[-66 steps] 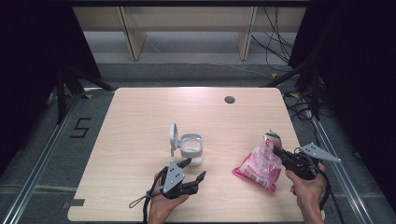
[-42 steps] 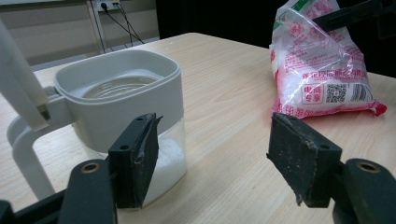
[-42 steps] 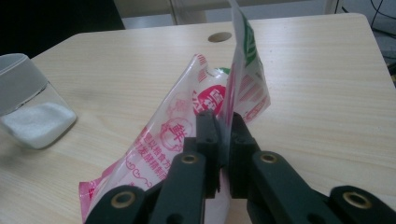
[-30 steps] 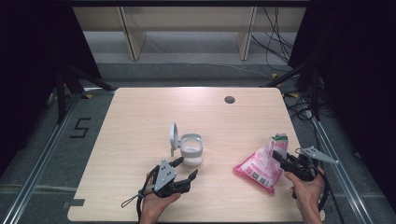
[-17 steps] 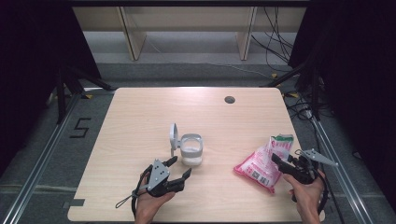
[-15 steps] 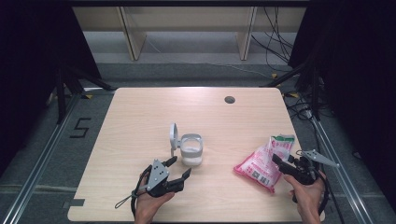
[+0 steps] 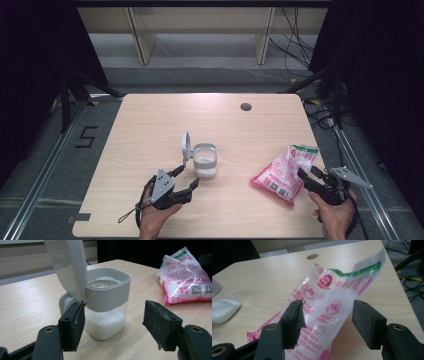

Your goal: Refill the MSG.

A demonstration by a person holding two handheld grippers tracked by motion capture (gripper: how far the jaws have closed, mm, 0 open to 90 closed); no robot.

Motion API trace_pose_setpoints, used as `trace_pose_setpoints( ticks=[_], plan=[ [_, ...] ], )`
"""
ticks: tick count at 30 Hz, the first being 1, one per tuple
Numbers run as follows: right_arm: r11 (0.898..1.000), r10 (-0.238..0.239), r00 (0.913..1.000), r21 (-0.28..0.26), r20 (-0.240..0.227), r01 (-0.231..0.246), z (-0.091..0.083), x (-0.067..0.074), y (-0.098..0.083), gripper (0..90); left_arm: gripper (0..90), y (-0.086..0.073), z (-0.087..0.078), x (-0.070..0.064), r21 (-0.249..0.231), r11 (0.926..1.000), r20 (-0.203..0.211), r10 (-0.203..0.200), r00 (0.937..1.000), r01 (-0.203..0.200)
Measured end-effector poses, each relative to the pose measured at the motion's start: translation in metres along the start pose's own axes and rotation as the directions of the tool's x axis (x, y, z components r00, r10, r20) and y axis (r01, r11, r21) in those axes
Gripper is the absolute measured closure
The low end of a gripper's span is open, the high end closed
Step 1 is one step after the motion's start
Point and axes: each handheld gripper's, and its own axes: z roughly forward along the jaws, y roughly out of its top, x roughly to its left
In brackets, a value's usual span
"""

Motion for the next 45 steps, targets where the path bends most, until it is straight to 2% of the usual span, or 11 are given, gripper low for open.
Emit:
trace_pose_setpoints(
  ticks=[5, 9, 10, 14, 17, 30, 35, 39, 40, 44, 45],
  plan=[
    [0.998, -0.06, 0.9982, -0.01, 0.007, 0.06, -0.007, 0.007, -0.004, 41.9, 36.9, 0.0, -0.002, 0.003, -0.022, 0.9997, -0.002, -0.015, 0.9999, 0.015],
    [0.999, -0.041, 0.9992, 0.001, 0.001, 0.041, -0.014, 0.015, -0.008, 41.2, 41.7, 0.001, -0.005, 0.007, -0.02, 0.9995, -0.001, -0.023, 0.9997, 0.023],
    [0.997, -0.078, 0.997, 0.006, -0.005, 0.078, -0.014, 0.013, -0.008, 41.1, 44.1, 0.001, -0.006, 0.008, -0.021, 0.9995, -0.003, -0.024, 0.9997, 0.024],
    [0.999, -0.05, 0.9987, 0.007, -0.009, 0.05, -0.015, 0.018, -0.013, 40.7, 53.1, 0.001, -0.008, 0.014, -0.022, 0.9996, -0.001, -0.02, 0.9998, 0.02],
    [0.994, -0.106, 0.9942, 0.023, -0.02, 0.106, -0.017, 0.018, -0.014, 40.4, 58.8, 0.0, -0.01, 0.018, -0.03, 0.9994, 0.0, -0.02, 0.9998, 0.02],
    [0.988, -0.15, 0.9879, 0.043, -0.041, 0.151, -0.02, 0.028, -0.021, 40.5, 86.5, 0.003, -0.013, 0.026, -0.016, 0.9998, -0.122, 0.005, 0.9925, -0.007],
    [0.991, -0.119, 0.9923, 0.06, -0.037, 0.121, -0.023, 0.033, -0.023, 40.6, 88.9, 0.005, -0.01, 0.032, -0.012, 0.9999, -0.14, 0.005, 0.9902, -0.006],
    [0.986, -0.166, 0.9853, 0.027, -0.042, 0.167, -0.023, 0.028, -0.024, 40.7, 88.9, 0.007, -0.006, 0.035, -0.008, 1.0, -0.142, 0.004, 0.9898, -0.005],
    [0.991, -0.125, 0.9912, 0.036, -0.043, 0.127, -0.025, 0.03, -0.025, 40.6, 88.9, 0.007, -0.004, 0.035, -0.013, 0.9999, -0.138, 0.0, 0.9904, -0.001],
    [0.992, -0.103, 0.9938, 0.068, -0.042, 0.106, -0.028, 0.032, -0.026, 40.6, 89.1, 0.011, -0.001, 0.038, -0.003, 0.9999, -0.144, 0.011, 0.9895, -0.011],
    [0.986, -0.157, 0.9868, 0.053, -0.04, 0.159, -0.026, 0.029, -0.025, 40.7, 89.1, 0.012, -0.001, 0.038, 0.002, 0.9999, -0.149, 0.013, 0.9887, -0.013]
  ],
)
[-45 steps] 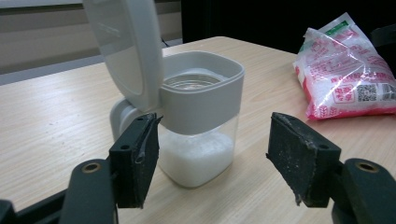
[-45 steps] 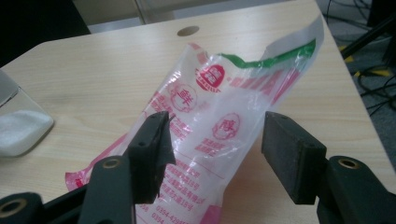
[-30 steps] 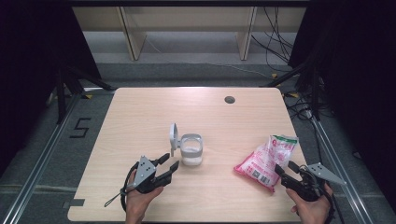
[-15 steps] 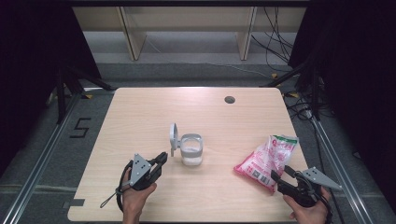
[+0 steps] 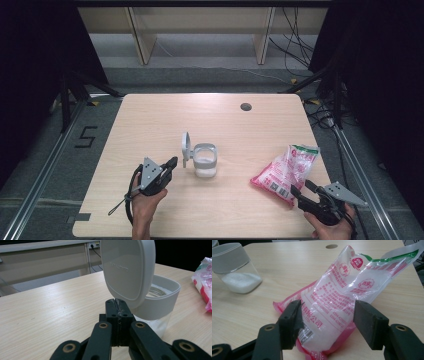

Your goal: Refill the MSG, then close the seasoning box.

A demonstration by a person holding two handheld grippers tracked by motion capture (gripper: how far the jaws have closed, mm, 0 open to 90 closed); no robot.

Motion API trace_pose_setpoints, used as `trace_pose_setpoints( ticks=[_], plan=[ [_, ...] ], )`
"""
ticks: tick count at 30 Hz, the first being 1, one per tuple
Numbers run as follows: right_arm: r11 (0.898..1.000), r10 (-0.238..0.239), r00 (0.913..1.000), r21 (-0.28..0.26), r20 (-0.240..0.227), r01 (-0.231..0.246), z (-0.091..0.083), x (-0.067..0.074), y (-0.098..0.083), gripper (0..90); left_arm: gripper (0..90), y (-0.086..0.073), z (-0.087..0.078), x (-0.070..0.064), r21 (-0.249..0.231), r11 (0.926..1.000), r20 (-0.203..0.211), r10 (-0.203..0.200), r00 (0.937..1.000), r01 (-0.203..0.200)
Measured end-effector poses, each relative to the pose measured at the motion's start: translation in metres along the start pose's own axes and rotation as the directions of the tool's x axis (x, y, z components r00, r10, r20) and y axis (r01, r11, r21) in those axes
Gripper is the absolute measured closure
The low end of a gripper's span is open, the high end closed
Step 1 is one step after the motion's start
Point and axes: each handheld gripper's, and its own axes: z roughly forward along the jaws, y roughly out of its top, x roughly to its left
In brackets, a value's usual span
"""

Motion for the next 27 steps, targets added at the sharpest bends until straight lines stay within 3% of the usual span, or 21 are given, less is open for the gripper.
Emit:
trace_pose_setpoints(
  ticks=[2, 3, 5, 7, 12, 13, 14, 17, 18, 19, 20, 25, 26, 27],
  plan=[
    [0.999, 0.033, 0.9994, 0.006, -0.003, -0.033, -0.001, 0.003, -0.001, 40.7, 89.1, 0.001, 0.001, 0.0, 0.001, 1.0, -0.001, 0.0, 1.0, 0.0],
    [1.0, -0.001, 1.0, 0.0, -0.003, 0.001, -0.002, 0.002, -0.001, 40.7, 89.2, 0.002, 0.001, 0.0, 0.002, 1.0, -0.001, 0.002, 1.0, -0.002],
    [1.0, 0.011, 0.9999, 0.002, 0.004, -0.011, -0.002, 0.004, -0.001, 40.7, 89.2, 0.002, 0.002, 0.0, 0.009, 0.9998, 0.003, -0.018, 0.9998, 0.018],
    [1.0, -0.024, 0.9997, 0.005, -0.003, 0.024, -0.003, 0.003, -0.002, 40.6, 89.1, 0.003, 0.004, 0.001, 0.011, 0.9997, -0.003, -0.022, 0.9998, 0.022],
    [1.0, -0.003, 0.9999, 0.01, -0.015, 0.003, -0.003, 0.005, -0.002, 40.6, 89.2, 0.006, 0.009, 0.005, 0.013, 0.9996, -0.002, -0.027, 0.9996, 0.027],
    [1.0, 0.018, 0.9996, -0.019, -0.024, -0.018, -0.001, 0.006, -0.003, 40.7, 89.2, 0.007, 0.01, 0.006, 0.009, 0.9995, 0.001, -0.029, 0.9996, 0.029],
    [1.0, -0.003, 1.0, 0.004, -0.004, 0.003, -0.002, 0.005, -0.003, 40.6, 89.2, 0.009, 0.011, 0.006, 0.011, 0.9997, 0.005, -0.022, 0.9997, 0.022],
    [0.999, 0.036, 0.9993, 0.01, -0.008, -0.036, -0.004, 0.008, -0.003, 40.6, 89.2, 0.013, 0.013, 0.005, 0.006, 0.9999, 0.012, -0.012, 0.9999, 0.012],
    [1.0, -0.001, 0.9999, -0.003, -0.013, 0.001, -0.004, 0.005, -0.003, 40.6, 89.2, 0.014, 0.013, 0.004, 0.008, 0.9999, 0.012, -0.014, 0.9998, 0.014],
    [1.0, 0.019, 0.9997, 0.003, -0.016, -0.019, -0.005, 0.008, -0.004, 40.6, 89.2, 0.014, 0.013, 0.004, 0.008, 0.9998, 0.011, -0.016, 0.9998, 0.016],
    [1.0, -0.004, 0.9996, -0.008, -0.029, 0.004, -0.003, 0.006, -0.003, 40.6, 89.2, 0.015, 0.014, 0.004, 0.008, 0.9999, 0.012, -0.012, 0.9999, 0.012],
    [0.999, 0.032, 0.9994, 0.005, -0.016, -0.032, -0.005, 0.01, -0.004, 40.5, 89.1, 0.017, 0.017, 0.005, 0.01, 0.9999, 0.016, -0.013, 0.9998, 0.013],
    [1.0, -0.006, 0.9996, 0.011, -0.029, 0.006, -0.005, 0.006, -0.003, 40.5, 89.1, 0.017, 0.018, 0.006, -0.001, 0.9998, 0.022, -0.018, 0.9996, 0.018],
    [1.0, -0.013, 0.9995, 0.012, -0.028, 0.014, -0.005, 0.006, -0.003, 40.5, 89.2, 0.018, 0.018, 0.006, 0.0, 0.9998, 0.019, -0.02, 0.9996, 0.02]
  ],
)
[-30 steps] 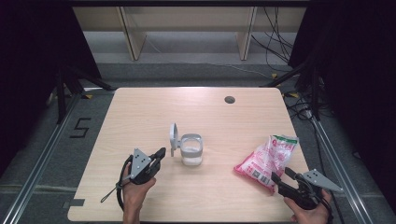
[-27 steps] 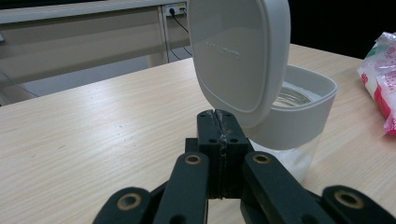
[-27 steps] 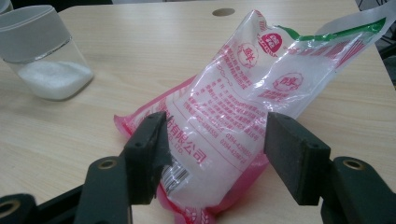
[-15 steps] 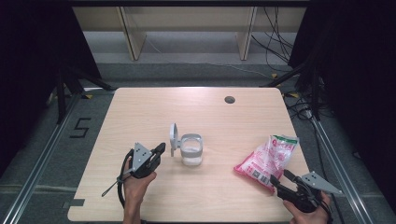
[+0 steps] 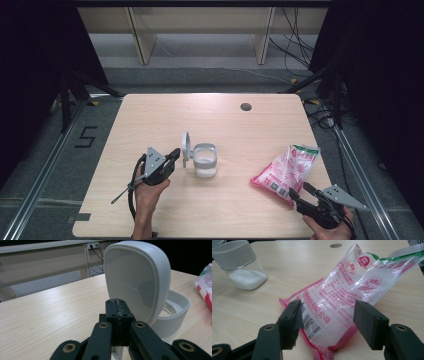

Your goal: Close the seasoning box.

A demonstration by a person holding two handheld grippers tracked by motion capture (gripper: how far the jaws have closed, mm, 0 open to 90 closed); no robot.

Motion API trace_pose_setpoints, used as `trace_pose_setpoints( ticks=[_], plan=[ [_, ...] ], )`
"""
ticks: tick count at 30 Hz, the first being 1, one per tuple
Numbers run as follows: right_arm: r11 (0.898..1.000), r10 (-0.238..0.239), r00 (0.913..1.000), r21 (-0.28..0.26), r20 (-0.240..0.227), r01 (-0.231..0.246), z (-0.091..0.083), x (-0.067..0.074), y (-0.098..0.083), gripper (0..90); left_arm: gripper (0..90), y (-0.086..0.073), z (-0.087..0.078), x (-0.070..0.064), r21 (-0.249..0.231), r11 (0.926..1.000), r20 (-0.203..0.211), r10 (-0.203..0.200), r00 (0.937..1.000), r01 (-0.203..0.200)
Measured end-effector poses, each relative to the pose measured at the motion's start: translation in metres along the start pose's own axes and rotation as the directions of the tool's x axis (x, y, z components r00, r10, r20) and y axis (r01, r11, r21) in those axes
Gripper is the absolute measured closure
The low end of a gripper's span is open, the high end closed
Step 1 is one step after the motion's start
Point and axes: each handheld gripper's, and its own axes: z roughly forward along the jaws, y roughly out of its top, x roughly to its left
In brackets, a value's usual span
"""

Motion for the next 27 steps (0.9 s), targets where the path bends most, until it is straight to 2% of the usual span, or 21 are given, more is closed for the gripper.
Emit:
trace_pose_setpoints(
  ticks=[3, 4, 5, 7, 8, 9, 10, 20, 23, 27],
  plan=[
    [1.0, 0.022, 0.9997, 0.002, -0.004, -0.022, 0.0, 0.003, 0.0, 40.5, 89.1, 0.002, 0.001, -0.001, 0.003, 0.9999, 0.003, 0.011, 0.9999, -0.011],
    [1.0, -0.005, 0.9999, -0.007, 0.01, 0.005, 0.0, 0.002, 0.0, 40.5, 89.1, 0.003, 0.001, -0.002, 0.001, 0.9999, 0.007, 0.011, 0.9999, -0.011],
    [1.0, -0.013, 0.9999, -0.012, 0.01, 0.014, 0.0, 0.001, -0.001, 40.6, 89.1, 0.003, 0.002, -0.003, -0.003, 1.0, 0.009, 0.009, 0.9999, -0.009],
    [1.0, -0.01, 0.9999, -0.011, 0.005, 0.01, 0.0, 0.002, 0.0, 40.5, 89.1, 0.004, 0.003, -0.004, -0.012, 0.9999, 0.022, 0.006, 0.9997, -0.006],
    [1.0, -0.006, 1.0, -0.018, 0.007, 0.006, 0.0, 0.002, 0.0, 40.6, 89.0, 0.004, 0.003, -0.005, -0.008, 0.9999, 0.022, 0.012, 0.9997, -0.012],
    [1.0, 0.027, 0.9996, -0.015, -0.003, -0.027, 0.0, 0.005, -0.001, 40.5, 88.9, 0.005, 0.003, -0.005, -0.003, 0.9999, 0.023, 0.013, 0.9997, -0.013],
    [1.0, -0.009, 1.0, -0.007, 0.001, 0.009, 0.0, 0.003, -0.001, 40.6, 88.9, 0.005, 0.004, -0.006, -0.003, 0.9999, 0.024, 0.013, 0.9996, -0.013],
    [1.0, 0.009, 1.0, 0.001, -0.003, -0.009, 0.0, 0.004, 0.0, 40.6, 88.4, 0.006, 0.005, -0.009, -0.009, 0.9997, 0.025, 0.024, 0.9994, -0.024],
    [1.0, 0.003, 1.0, -0.02, -0.002, -0.003, 0.001, 0.004, -0.001, 40.6, 88.4, 0.006, 0.006, -0.01, -0.008, 0.9997, 0.025, 0.024, 0.9994, -0.024],
    [1.0, -0.005, 1.0, -0.01, 0.002, 0.005, 0.001, 0.004, -0.001, 40.6, 88.1, 0.008, 0.007, -0.012, -0.004, 0.9994, 0.03, 0.036, 0.9989, -0.036]
  ],
)
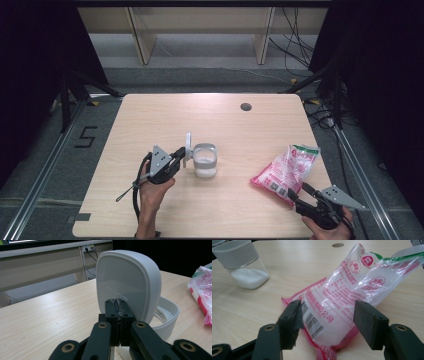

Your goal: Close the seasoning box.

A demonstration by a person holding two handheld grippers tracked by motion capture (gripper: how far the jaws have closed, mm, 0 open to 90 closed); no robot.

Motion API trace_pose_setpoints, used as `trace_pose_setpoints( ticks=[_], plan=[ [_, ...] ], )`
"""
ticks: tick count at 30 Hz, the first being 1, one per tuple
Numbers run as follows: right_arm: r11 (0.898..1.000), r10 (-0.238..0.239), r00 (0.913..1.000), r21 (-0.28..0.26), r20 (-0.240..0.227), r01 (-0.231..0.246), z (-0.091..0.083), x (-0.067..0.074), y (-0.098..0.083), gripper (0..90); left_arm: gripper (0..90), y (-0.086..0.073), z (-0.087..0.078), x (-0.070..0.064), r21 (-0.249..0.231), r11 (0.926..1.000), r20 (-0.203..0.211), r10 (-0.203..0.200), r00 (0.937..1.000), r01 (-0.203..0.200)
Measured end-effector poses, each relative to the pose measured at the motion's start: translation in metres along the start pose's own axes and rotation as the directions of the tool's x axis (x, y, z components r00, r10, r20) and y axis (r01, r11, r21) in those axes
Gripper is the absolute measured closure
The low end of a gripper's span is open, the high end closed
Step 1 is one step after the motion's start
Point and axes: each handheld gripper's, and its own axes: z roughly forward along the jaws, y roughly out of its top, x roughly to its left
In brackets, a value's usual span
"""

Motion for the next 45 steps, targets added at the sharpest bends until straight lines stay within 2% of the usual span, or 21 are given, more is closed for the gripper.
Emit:
trace_pose_setpoints(
  ticks=[5, 12, 15, 16, 21, 24, 26, 29, 30, 32, 34, 35, 36, 37, 38, 40, 41, 42, 43, 44, 45],
  plan=[
    [1.0, 0.003, 1.0, -0.013, -0.004, -0.003, 0.001, 0.0, 0.0, 40.6, 88.0, 0.002, 0.001, -0.002, -0.004, 1.0, 0.005, 0.002, 1.0, -0.002],
    [1.0, 0.007, 0.9999, 0.016, -0.007, -0.007, 0.0, 0.001, 0.0, 40.5, 87.7, 0.003, 0.002, -0.005, -0.01, 0.9999, 0.019, 0.005, 0.9998, -0.004],
    [1.0, 0.008, 0.9999, 0.015, -0.008, -0.007, 0.0, 0.001, 0.0, 40.5, 87.6, 0.003, 0.003, -0.007, -0.026, 0.9996, 0.044, -0.008, 0.999, 0.01],
    [1.0, 0.01, 0.9999, 0.015, -0.008, -0.01, 0.0, 0.001, 0.0, 40.6, 87.5, 0.003, 0.003, -0.008, -0.018, 0.9998, 0.045, 0.008, 0.9989, -0.007],
    [1.0, 0.018, 0.9998, 0.016, -0.001, -0.018, 0.001, 0.002, 0.0, 40.6, 85.3, 0.003, 0.004, -0.012, -0.01, 0.9999, 0.057, 0.008, 0.9984, -0.007],
    [1.0, 0.004, 1.0, 0.012, -0.005, -0.004, 0.001, 0.001, 0.0, 40.6, 80.3, 0.003, 0.002, -0.015, -0.012, 0.9999, 0.082, 0.0, 0.9966, 0.001],
    [1.0, 0.018, 0.9998, 0.016, 0.001, -0.019, 0.001, 0.002, 0.0, 40.5, 75.9, 0.004, 0.001, -0.015, -0.025, 0.9996, 0.1, -0.011, 0.9949, 0.013],
    [1.0, 0.01, 0.9999, 0.015, 0.002, -0.01, 0.001, 0.002, 0.0, 40.5, 69.1, 0.005, -0.003, -0.018, -0.043, 0.9984, 0.156, -0.031, 0.9873, 0.038],
    [0.999, 0.031, 0.9995, 0.018, 0.001, -0.031, 0.001, 0.004, 0.0, 40.4, 67.3, 0.005, -0.003, -0.018, -0.041, 0.9986, 0.163, -0.027, 0.9862, 0.034],
    [1.0, 0.006, 0.9999, 0.012, -0.01, -0.006, 0.002, 0.002, 0.0, 40.4, 63.8, 0.005, -0.003, -0.02, -0.059, 0.997, 0.176, -0.04, 0.9835, 0.051],
    [1.0, -0.009, 0.9998, 0.009, -0.018, 0.009, 0.001, 0.001, 0.0, 40.2, 59.4, 0.004, -0.005, -0.021, -0.047, 0.9978, 0.179, -0.037, 0.9832, 0.046],
    [1.0, -0.017, 0.9998, 0.002, -0.013, 0.017, 0.002, 0.0, 0.0, 40.1, 56.2, 0.003, -0.003, -0.022, -0.054, 0.9968, 0.19, -0.047, 0.9806, 0.058],
    [1.0, -0.017, 0.9997, 0.001, -0.017, 0.017, 0.002, 0.0, 0.0, 40.0, 53.3, 0.003, -0.005, -0.023, -0.043, 0.9981, 0.186, -0.037, 0.9819, 0.045],
    [1.0, -0.001, 0.9996, 0.007, -0.028, 0.001, 0.001, 0.002, 0.0, 39.6, 51.1, 0.003, -0.005, -0.025, -0.039, 0.9978, 0.193, -0.045, 0.9802, 0.054],
    [1.0, -0.013, 0.9998, 0.01, -0.016, 0.013, 0.0, 0.002, 0.0, 39.4, 50.0, 0.002, -0.005, -0.025, -0.04, 0.9984, 0.208, -0.032, 0.9776, 0.041],
    [1.0, 0.001, 0.9997, 0.012, -0.025, -0.001, 0.0, 0.003, 0.0, 38.9, 46.1, 0.001, -0.004, -0.027, -0.044, 0.998, 0.208, -0.036, 0.9775, 0.046],
    [1.0, 0.001, 0.9997, 0.013, -0.025, -0.001, 0.0, 0.003, 0.0, 38.7, 44.4, 0.0, -0.005, -0.028, -0.027, 0.9988, 0.196, -0.034, 0.9801, 0.04],
    [0.999, 0.027, 0.9995, 0.02, -0.018, -0.027, -0.001, 0.005, 0.0, 38.6, 43.3, 0.0, -0.005, -0.029, -0.026, 0.9991, 0.199, -0.026, 0.9797, 0.032],
    [1.0, 0.0, 0.9997, -0.006, -0.024, 0.0, 0.001, 0.003, -0.001, 38.5, 42.7, -0.001, -0.005, -0.03, -0.028, 0.9991, 0.201, -0.025, 0.9793, 0.031],
    [1.0, 0.006, 0.9997, -0.018, -0.024, -0.007, 0.002, 0.004, -0.001, 38.5, 41.9, -0.001, -0.006, -0.031, -0.026, 0.9992, 0.204, -0.023, 0.9786, 0.029],
    [1.0, -0.013, 0.9998, -0.022, -0.018, 0.013, 0.001, 0.003, -0.001, 38.4, 41.3, -0.002, -0.007, -0.033, -0.035, 0.9989, 0.209, -0.023, 0.9777, 0.031]
  ],
)
